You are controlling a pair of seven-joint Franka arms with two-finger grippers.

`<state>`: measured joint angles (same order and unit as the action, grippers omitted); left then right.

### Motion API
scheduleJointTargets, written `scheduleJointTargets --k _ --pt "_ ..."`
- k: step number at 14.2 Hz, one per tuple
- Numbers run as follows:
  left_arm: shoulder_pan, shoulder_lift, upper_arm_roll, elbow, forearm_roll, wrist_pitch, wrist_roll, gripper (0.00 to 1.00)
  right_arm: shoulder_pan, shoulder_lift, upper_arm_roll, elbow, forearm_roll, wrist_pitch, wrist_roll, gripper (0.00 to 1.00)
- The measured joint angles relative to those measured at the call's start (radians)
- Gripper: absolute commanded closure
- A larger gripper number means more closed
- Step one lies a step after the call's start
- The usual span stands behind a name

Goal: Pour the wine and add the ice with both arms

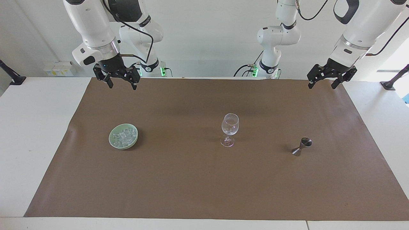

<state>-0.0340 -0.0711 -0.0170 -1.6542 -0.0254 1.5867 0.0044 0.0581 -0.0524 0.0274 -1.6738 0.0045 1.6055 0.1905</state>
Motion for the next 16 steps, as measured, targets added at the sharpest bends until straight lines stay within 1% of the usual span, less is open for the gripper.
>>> scheduleJointTargets --k 5,8,11,16 --pt "0.0 0.0 0.004 -0.012 0.0 0.04 0.0 0.0 0.0 0.0 0.0 0.0 0.0 0.0 0.0 0.0" --pt "0.006 -0.007 0.014 -0.052 0.0 0.111 0.0 0.0 0.0 0.0 0.0 0.0 0.0 0.0 0.0 0.0" --pt "0.02 -0.028 0.016 -0.11 0.0 0.163 0.0 0.0 0.0 0.0 0.0 0.0 0.0 0.0 0.0 0.0" --pt "0.024 -0.044 0.016 -0.137 0.0 0.171 -0.015 0.0 0.0 0.0 0.0 0.0 0.0 0.0 0.0 0.0"
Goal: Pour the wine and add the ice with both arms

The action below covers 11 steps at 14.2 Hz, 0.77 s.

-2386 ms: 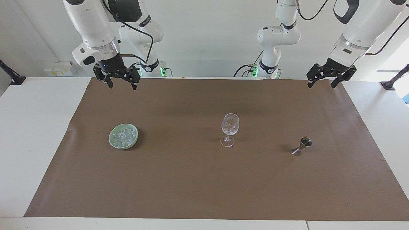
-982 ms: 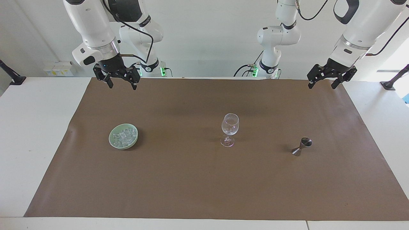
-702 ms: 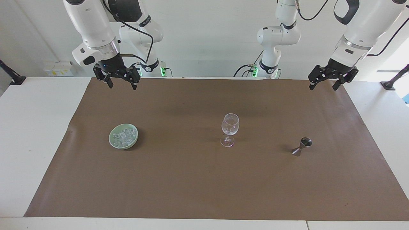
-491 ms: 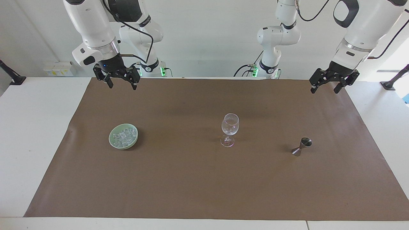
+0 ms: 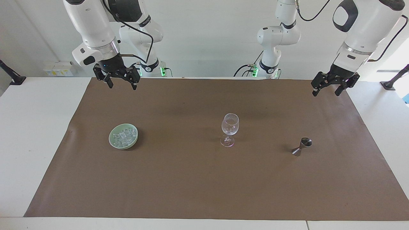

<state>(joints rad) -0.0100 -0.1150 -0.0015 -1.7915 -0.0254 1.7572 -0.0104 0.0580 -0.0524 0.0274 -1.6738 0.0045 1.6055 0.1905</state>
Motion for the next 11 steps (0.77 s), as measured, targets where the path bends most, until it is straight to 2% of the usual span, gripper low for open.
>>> scheduleJointTargets --k 11 --pt "0.019 0.007 0.002 -0.032 -0.012 0.0 -0.185 0.0 0.0 0.0 0.0 0.0 0.0 0.0 0.0 0.0"
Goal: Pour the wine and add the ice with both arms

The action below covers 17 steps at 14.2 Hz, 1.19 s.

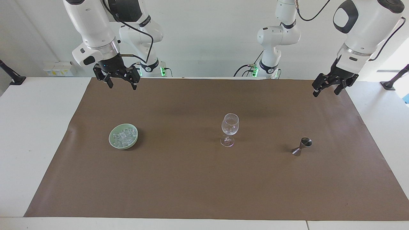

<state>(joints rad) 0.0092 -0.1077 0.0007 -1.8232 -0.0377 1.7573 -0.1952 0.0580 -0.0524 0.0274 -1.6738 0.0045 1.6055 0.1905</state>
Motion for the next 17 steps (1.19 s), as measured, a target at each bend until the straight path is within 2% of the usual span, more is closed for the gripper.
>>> scheduleJointTargets --k 4,10,17 --pt "0.029 0.041 0.001 -0.017 -0.045 0.002 -0.07 0.0 0.0 0.0 0.0 0.0 0.0 0.0 0.0 0.0" --pt "0.093 0.092 0.002 -0.052 -0.178 0.01 -0.199 0.0 0.0 0.0 0.0 0.0 0.0 0.0 0.0 0.0" --pt "0.145 0.14 0.003 -0.069 -0.327 0.025 -0.514 0.0 0.0 0.0 0.0 0.0 0.0 0.0 0.0 0.0"
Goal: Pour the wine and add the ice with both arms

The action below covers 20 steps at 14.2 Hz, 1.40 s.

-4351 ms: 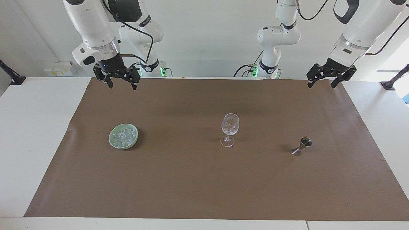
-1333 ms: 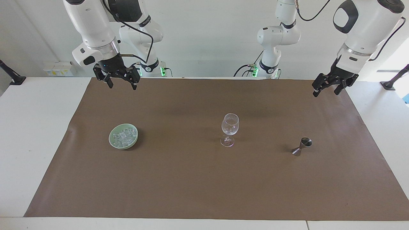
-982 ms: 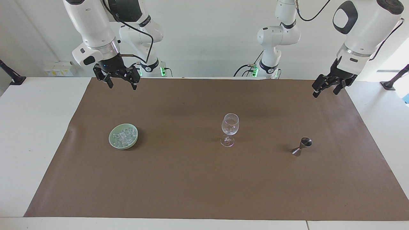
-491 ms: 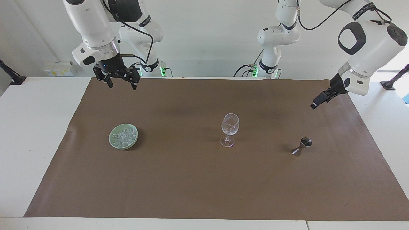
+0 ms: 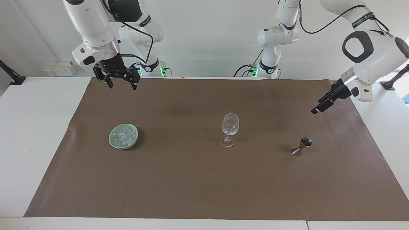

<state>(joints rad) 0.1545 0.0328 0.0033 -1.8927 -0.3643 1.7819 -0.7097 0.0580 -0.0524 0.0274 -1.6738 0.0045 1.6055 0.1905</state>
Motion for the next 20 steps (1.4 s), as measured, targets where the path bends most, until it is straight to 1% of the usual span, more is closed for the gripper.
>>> scheduleJointTargets --k 4,8,11,14,20 --pt "0.018 0.041 0.0 -0.004 -0.054 0.046 -0.137 0.0 0.0 0.0 0.0 0.0 0.0 0.0 0.0 0.0" --pt "0.05 0.058 0.001 -0.019 -0.124 0.075 -0.22 0.0 0.0 0.0 0.0 0.0 0.0 0.0 0.0 0.0" --pt "0.073 0.073 0.001 -0.026 -0.193 0.084 -0.259 0.0 0.0 0.0 0.0 0.0 0.0 0.0 0.0 0.0" --pt "0.099 0.107 0.001 -0.026 -0.267 0.093 -0.273 0.0 0.0 0.0 0.0 0.0 0.0 0.0 0.0 0.0" --pt "0.151 0.147 0.001 -0.026 -0.355 0.096 -0.29 0.0 0.0 0.0 0.0 0.0 0.0 0.0 0.0 0.0"
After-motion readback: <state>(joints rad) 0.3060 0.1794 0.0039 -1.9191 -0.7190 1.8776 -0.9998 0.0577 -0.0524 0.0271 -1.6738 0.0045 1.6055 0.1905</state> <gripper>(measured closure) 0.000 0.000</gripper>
